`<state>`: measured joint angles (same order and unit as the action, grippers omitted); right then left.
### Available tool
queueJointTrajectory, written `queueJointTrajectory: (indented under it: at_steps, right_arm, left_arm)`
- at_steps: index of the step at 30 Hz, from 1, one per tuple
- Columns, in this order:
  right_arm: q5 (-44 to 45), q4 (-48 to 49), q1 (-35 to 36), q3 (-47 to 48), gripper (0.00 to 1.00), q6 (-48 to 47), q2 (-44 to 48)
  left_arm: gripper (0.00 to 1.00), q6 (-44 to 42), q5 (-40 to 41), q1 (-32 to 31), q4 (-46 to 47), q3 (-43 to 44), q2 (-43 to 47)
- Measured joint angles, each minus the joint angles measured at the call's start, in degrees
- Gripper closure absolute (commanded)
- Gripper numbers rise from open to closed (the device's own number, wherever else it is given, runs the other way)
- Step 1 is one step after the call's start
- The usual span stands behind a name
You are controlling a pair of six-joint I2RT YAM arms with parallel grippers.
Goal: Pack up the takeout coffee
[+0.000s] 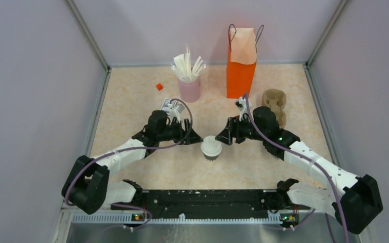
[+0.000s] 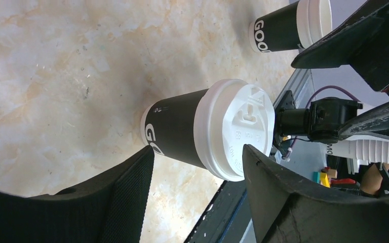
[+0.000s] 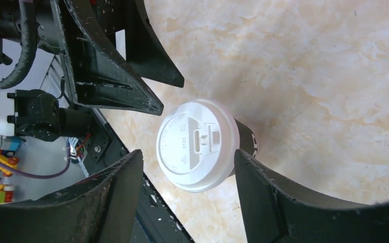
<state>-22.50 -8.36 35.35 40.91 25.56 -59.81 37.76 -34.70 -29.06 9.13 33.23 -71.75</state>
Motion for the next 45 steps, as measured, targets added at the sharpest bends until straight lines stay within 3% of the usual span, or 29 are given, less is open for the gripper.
queueJointTrajectory:
  at_steps: [3,17,31,45]
  right_arm:
    - [-0.1,-0.7,-0.8,-0.7,0.45,0.0,0.9]
    - [-4.2,2.4,-2.9,-5.8,0.59,1.6,-1.8]
    - [-6.1,10.1,-3.8,-10.8,0.63,3.4,-2.4]
    - [-5.2,25.1,-4.1,-20.9,0.64,6.8,0.9]
  left_arm:
    - [0.31,-0.2,-0.9,0.0,1.7,0.0,-0.9]
    - [0.36,-0.4,-2.3,-1.2,4.9,0.0,-5.0]
    - [0.41,-0.4,-2.1,-1.7,7.3,-0.7,-5.7]
    - [0.43,-0.2,-0.8,-2.1,9.3,-1.8,-5.3]
